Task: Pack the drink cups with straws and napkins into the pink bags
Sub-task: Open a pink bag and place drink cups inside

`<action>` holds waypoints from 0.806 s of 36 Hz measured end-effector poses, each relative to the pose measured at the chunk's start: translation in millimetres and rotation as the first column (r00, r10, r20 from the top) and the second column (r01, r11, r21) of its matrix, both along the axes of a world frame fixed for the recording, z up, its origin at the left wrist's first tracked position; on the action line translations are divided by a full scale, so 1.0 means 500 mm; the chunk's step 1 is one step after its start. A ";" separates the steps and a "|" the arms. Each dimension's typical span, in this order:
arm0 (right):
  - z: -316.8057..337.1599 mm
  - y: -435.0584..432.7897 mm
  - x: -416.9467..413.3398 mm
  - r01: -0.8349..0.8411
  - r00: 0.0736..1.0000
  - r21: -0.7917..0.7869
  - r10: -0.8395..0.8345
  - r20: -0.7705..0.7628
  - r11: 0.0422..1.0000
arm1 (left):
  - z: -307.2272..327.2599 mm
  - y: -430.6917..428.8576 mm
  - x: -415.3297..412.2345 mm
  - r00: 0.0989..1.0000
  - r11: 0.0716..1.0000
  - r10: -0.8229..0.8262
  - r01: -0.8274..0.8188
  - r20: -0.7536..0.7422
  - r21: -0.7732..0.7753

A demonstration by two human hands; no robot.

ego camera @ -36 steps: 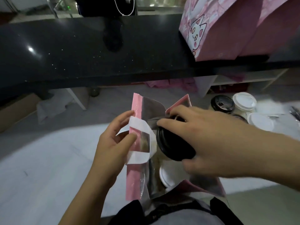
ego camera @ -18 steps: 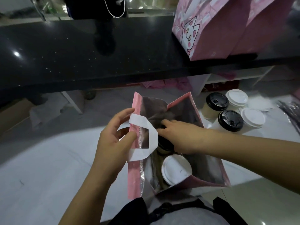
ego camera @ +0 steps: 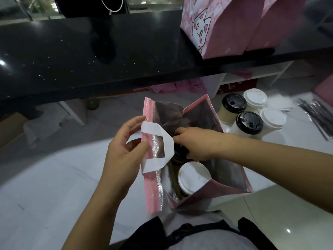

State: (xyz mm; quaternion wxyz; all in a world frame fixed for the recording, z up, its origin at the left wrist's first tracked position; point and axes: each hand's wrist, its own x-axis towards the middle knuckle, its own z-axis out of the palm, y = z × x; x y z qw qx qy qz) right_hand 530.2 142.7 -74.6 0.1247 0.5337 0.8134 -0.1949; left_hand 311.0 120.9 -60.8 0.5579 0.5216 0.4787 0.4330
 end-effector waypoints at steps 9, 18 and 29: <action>-0.011 0.006 -0.010 -0.028 0.997 -0.027 0.030 0.073 0.999 | 0.005 -0.002 -0.009 0.999 1.000 -0.014 0.015 -0.035 0.022; -0.004 0.003 -0.019 -0.047 0.991 -0.028 0.050 0.123 0.999 | 0.009 -0.007 -0.012 0.997 0.997 -0.042 0.046 -0.060 0.064; -0.001 0.003 -0.003 0.028 0.994 -0.028 -0.025 0.110 0.999 | 0.007 -0.011 -0.023 0.994 0.998 -0.060 0.063 -0.093 0.026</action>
